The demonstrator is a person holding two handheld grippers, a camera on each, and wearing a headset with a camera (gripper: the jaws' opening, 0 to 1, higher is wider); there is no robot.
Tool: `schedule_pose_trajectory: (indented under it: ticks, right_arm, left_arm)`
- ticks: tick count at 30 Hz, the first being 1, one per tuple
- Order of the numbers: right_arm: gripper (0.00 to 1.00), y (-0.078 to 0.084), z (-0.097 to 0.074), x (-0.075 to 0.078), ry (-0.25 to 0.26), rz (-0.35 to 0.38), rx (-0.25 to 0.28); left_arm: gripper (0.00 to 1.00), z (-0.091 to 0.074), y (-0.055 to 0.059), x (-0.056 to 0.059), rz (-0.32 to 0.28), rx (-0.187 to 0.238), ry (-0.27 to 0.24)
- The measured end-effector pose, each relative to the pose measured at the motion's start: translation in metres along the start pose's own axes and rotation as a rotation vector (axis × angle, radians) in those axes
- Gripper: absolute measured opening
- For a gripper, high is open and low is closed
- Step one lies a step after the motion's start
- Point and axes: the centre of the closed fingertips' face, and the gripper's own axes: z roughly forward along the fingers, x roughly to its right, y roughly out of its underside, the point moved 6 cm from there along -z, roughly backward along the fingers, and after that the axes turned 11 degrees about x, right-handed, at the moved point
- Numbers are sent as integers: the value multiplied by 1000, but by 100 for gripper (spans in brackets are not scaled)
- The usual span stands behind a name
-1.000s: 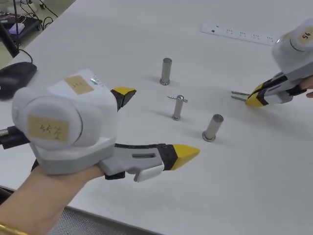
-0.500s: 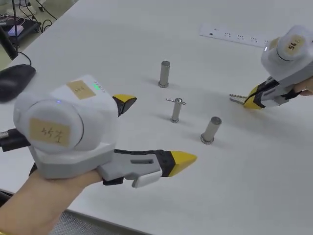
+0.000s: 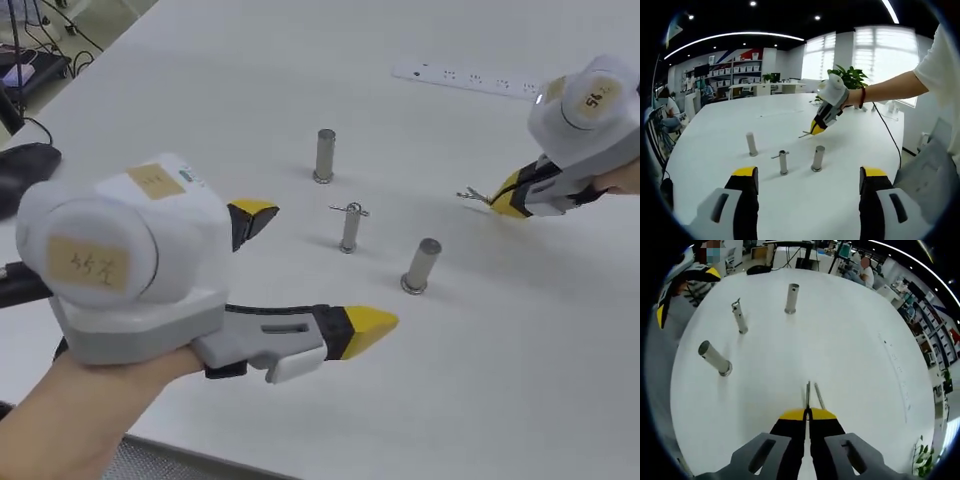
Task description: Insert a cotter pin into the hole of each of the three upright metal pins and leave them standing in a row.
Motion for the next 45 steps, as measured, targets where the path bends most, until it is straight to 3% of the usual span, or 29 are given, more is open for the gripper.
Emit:
schedule_pose_trajectory:
  ticks: [7,13,15,27,34,45]
  right_arm:
    - [2,-17,-18,-14,34,-74,62]
    - [2,-39,-35,-35,56,-122,133]
    - [2,-41,-36,-35,62,-135,159]
    - [2,-84,-62,-85,44,-231,280]
    - [2,-98,-70,-110,31,-295,320]
    - [2,-104,-74,-136,-3,-371,340]
  left_arm:
    - [73,2,-5,3,-11,-7,26]
    - [66,6,-12,5,-23,1,42]
    - [62,7,-12,6,-12,-20,41]
    - [43,14,-21,15,-15,-37,73]
    - [35,18,-31,21,-102,7,104]
    - [23,23,-37,29,-203,20,137]
